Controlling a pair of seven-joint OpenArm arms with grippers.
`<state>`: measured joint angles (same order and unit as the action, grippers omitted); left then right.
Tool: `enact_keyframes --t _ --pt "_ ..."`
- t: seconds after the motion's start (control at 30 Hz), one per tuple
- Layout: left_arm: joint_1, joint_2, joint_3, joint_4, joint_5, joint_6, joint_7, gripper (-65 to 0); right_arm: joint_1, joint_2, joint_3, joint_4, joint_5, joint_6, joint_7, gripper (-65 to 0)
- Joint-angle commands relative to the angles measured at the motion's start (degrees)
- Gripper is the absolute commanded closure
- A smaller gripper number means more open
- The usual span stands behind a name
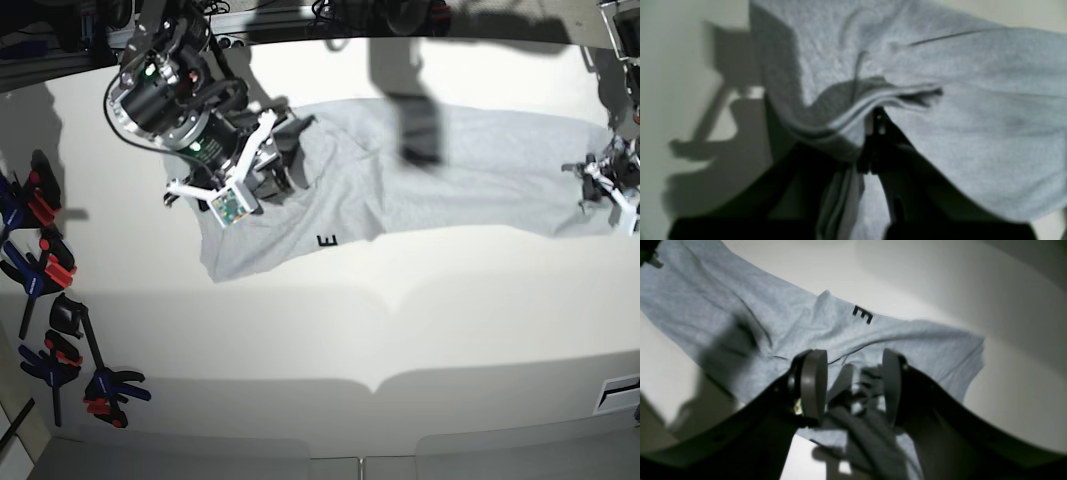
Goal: Fold the T-shirt properly
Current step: 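Lift the hem end with the left gripper and fold it toward the right gripper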
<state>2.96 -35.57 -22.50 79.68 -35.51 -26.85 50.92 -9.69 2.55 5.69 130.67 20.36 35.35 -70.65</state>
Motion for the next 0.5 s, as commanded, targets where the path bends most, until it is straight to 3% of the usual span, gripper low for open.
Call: enact_keyframes --t 0.0,0.17,0.33,0.47 --pt "0.2 -1.4 -0.4 3.7 -0.5 1.1 -1.3 0.0 1.3 0.0 0.0 1.6 0.9 -0.7 1.5 -25.4" --pt "5.1 1.8 -0.4 16.5 -0.5 1.6 -1.5 0.0 5.0 0.0 0.0 2.3 -0.2 -2.9 2.1 -25.4" --pt "6.6 9.7 -0.3 21.9 -0.5 1.6 -1.8 0.0 7.9 0.0 0.0 2.3 -6.8 -4.5 5.9 -25.4" --pt "6.4 16.6 -0.3 22.1 -1.2 2.1 -5.2 0.0 9.1 0.0 0.0 2.3 -7.3 -4.5 7.1 -25.5"
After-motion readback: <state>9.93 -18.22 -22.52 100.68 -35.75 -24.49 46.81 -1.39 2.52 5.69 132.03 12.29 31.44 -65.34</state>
